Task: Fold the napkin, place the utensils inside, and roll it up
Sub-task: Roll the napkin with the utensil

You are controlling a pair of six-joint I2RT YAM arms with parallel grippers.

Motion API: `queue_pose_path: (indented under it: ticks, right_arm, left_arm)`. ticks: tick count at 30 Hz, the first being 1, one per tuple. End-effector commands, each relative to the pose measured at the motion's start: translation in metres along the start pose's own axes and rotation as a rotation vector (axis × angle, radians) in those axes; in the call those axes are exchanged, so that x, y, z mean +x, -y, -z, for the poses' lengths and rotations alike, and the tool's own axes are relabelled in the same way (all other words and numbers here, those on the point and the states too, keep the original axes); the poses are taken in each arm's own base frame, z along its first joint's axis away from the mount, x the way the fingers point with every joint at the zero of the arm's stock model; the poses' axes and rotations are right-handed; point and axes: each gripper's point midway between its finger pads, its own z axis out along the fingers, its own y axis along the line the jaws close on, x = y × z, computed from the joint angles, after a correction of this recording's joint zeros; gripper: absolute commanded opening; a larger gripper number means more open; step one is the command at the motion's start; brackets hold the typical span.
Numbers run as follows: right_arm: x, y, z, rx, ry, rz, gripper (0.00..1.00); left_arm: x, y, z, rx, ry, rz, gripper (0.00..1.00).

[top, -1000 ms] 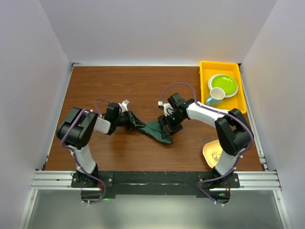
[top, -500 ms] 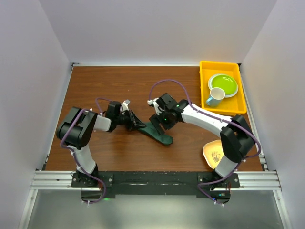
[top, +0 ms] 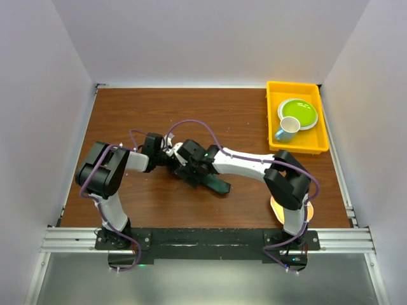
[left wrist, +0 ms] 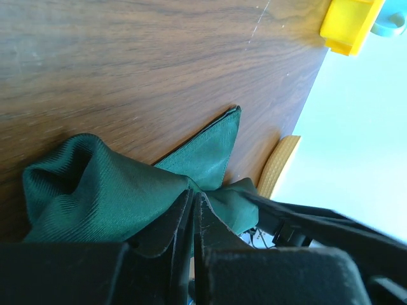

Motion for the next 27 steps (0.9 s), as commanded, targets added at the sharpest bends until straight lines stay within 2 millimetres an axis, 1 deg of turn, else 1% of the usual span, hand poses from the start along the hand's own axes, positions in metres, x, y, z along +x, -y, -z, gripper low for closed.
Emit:
queue_pose_path:
  ticks: [1, 2, 5, 7, 8, 9, 10, 11, 12, 13, 14, 15, 16, 17, 18, 19, 20, 21, 22, 23, 24, 25, 26, 27]
  right_arm:
    - [-0.021, 0.012, 0.003, 0.11, 0.074, 0.008, 0.74]
    - [-0.019, 0.011, -0.001, 0.117, 0.071, -0.017, 0.73]
    - [-0.01, 0.015, -0.006, 0.153, 0.055, -0.022, 0.69]
    - [0.001, 0.017, -0.011, 0.171, 0.039, -0.028, 0.66]
    - [0.002, 0.017, -0.013, 0.17, 0.039, -0.04, 0.62]
    - [0.01, 0.016, -0.017, 0.166, 0.024, -0.04, 0.59]
    - [0.01, 0.016, -0.019, 0.168, 0.033, -0.045, 0.55]
    - [0.015, 0.015, -0.022, 0.166, 0.025, -0.043, 0.45]
    - [0.017, 0.014, -0.025, 0.16, 0.02, -0.045, 0.4]
    - [0.016, 0.013, -0.027, 0.153, 0.024, -0.051, 0.34]
    - [0.016, 0.013, -0.028, 0.145, 0.021, -0.053, 0.23]
    - [0.017, 0.012, -0.03, 0.129, 0.015, -0.056, 0.2]
    - [0.016, 0.011, -0.031, 0.1, 0.014, -0.067, 0.18]
    - [0.013, 0.009, -0.029, 0.074, 0.021, -0.074, 0.15]
    - [0.011, 0.008, -0.029, 0.046, 0.026, -0.081, 0.14]
    - [0.008, 0.012, -0.026, 0.021, 0.036, -0.1, 0.13]
    - [0.002, 0.001, -0.023, -0.078, 0.049, -0.112, 0.13]
    - [0.0, 0.001, -0.022, -0.13, 0.053, -0.13, 0.13]
    - [0.001, 0.007, -0.022, -0.191, 0.045, -0.165, 0.12]
    - [-0.004, -0.003, -0.018, -0.301, 0.055, -0.186, 0.12]
    - [-0.006, 0.003, -0.016, -0.363, 0.062, -0.225, 0.12]
    - [0.0, 0.002, -0.018, -0.414, 0.034, -0.24, 0.11]
    - [-0.005, 0.005, -0.017, -0.442, 0.04, -0.259, 0.11]
    - [-0.008, 0.005, -0.011, -0.538, 0.05, -0.29, 0.11]
  left_arm:
    - [0.005, -0.012, 0.003, -0.068, -0.005, 0.02, 0.1]
    - [0.005, -0.012, 0.003, -0.069, -0.006, 0.022, 0.1]
    - [0.006, -0.011, 0.003, -0.066, -0.008, 0.024, 0.1]
    - [0.006, -0.01, 0.004, -0.063, -0.009, 0.026, 0.1]
    - [0.006, -0.008, 0.005, -0.059, -0.01, 0.025, 0.1]
    - [0.005, -0.006, 0.005, -0.055, -0.009, 0.024, 0.1]
    - [0.005, -0.004, 0.006, -0.053, -0.007, 0.02, 0.11]
    - [0.004, -0.002, 0.007, -0.054, -0.005, 0.011, 0.12]
    - [-0.003, 0.006, 0.009, -0.046, 0.013, -0.032, 0.14]
    - [-0.005, 0.003, 0.011, -0.081, 0.02, -0.039, 0.16]
    - [-0.015, 0.01, 0.013, -0.083, 0.043, -0.069, 0.18]
    - [-0.018, 0.012, 0.019, -0.099, 0.054, -0.11, 0.22]
    - [-0.025, 0.013, 0.022, -0.11, 0.079, -0.133, 0.24]
    - [-0.035, 0.019, 0.028, -0.109, 0.109, -0.153, 0.26]
    - [-0.037, 0.02, 0.036, -0.129, 0.119, -0.172, 0.29]
    - [-0.048, 0.018, 0.044, -0.144, 0.155, -0.172, 0.3]
    - [-0.055, 0.022, 0.05, -0.143, 0.175, -0.184, 0.3]
    - [-0.058, 0.022, 0.057, -0.152, 0.189, -0.193, 0.31]
    - [-0.067, 0.02, 0.064, -0.158, 0.218, -0.185, 0.31]
    - [-0.071, 0.021, 0.068, -0.157, 0.229, -0.185, 0.31]
    - [-0.073, 0.023, 0.072, -0.153, 0.239, -0.191, 0.31]
    - [-0.075, 0.024, 0.075, -0.143, 0.241, -0.189, 0.31]
    - [-0.076, 0.027, 0.075, -0.136, 0.242, -0.193, 0.31]
    - [-0.077, 0.028, 0.074, -0.126, 0.238, -0.19, 0.31]
